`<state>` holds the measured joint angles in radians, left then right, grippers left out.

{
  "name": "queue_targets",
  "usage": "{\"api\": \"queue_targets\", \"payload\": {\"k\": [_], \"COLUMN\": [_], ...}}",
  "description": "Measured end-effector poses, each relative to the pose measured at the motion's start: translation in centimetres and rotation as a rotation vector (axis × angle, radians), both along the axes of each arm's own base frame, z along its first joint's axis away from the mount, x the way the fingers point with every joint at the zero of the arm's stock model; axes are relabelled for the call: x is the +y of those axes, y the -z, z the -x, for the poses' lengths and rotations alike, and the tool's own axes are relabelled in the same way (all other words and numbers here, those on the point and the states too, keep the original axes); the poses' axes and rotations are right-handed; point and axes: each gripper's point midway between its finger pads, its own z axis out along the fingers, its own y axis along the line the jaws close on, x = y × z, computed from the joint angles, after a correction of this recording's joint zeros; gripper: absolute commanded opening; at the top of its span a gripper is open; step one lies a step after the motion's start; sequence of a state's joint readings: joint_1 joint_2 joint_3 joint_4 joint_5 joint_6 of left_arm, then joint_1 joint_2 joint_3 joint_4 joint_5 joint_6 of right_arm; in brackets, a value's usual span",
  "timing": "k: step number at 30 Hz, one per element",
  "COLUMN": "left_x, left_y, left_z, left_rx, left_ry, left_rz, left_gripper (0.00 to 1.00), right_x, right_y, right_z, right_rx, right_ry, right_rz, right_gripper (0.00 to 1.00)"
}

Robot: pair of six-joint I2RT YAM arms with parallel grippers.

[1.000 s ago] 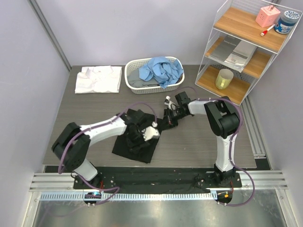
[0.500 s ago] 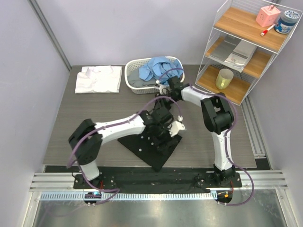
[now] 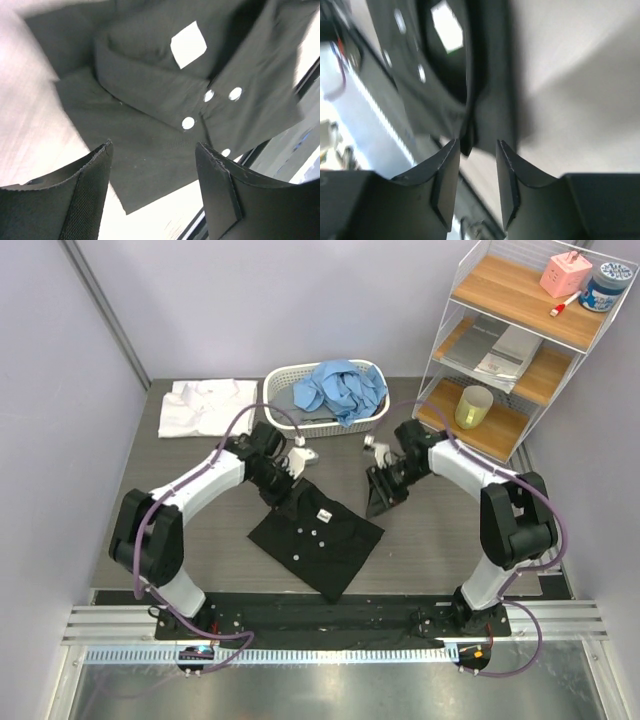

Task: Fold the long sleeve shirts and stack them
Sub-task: Fold the shirt

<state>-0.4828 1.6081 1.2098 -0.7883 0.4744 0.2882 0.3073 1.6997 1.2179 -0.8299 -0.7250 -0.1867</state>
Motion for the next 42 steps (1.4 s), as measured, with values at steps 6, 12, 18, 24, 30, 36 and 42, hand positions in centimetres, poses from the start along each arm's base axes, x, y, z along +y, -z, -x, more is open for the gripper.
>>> {"api": "queue_targets", "payload": {"k": [6,12,18,24,30,36,42], "left_x": [1.5,1.4,-2.3,-1.6,1.4,3.6,5.2], "left_y": [5.0,7.2,5.9,1.1,-2.3,1.1,3.3], "left_z": [3.4,7.7,10.6,5.9,1.1,0.1,-0.2], "left_rx": [0.138,0.232,0.308,0.253,0.11,0.19,0.238], "left_ry": [0.035,0.091,0.17,0.021,-0.102,-0.147,-0.181], "left_rz": [-0.088,-0.135,-0.059,0.119,0.183,0.122,0.075], "left_gripper": [0.59,0.55,0.61,0.69,0.69,0.65,0.62], "right_x": [-1.0,-0.9,0.9,-0.6,-2.5,-0.4,0.4], "right_y": [5.3,8.6,8.1,4.5,-1.4,-0.3,3.2], "right_z": [5.8,3.6,-3.9,-7.0,-6.5,-3.8,-1.2], "right_rx": [0.21,0.254,0.104,-0.038,-0.173,-0.124,-0.022], "right_ry": [-0.043,-0.027,-0.014,0.009,0.027,-0.061,-0.112], "right_rz": [0.087,0.151,0.151,0.122,0.053,0.019,0.052], "right_gripper": [0.25,0.18,0.28,0.46,0.59,0.61,0.61]}}
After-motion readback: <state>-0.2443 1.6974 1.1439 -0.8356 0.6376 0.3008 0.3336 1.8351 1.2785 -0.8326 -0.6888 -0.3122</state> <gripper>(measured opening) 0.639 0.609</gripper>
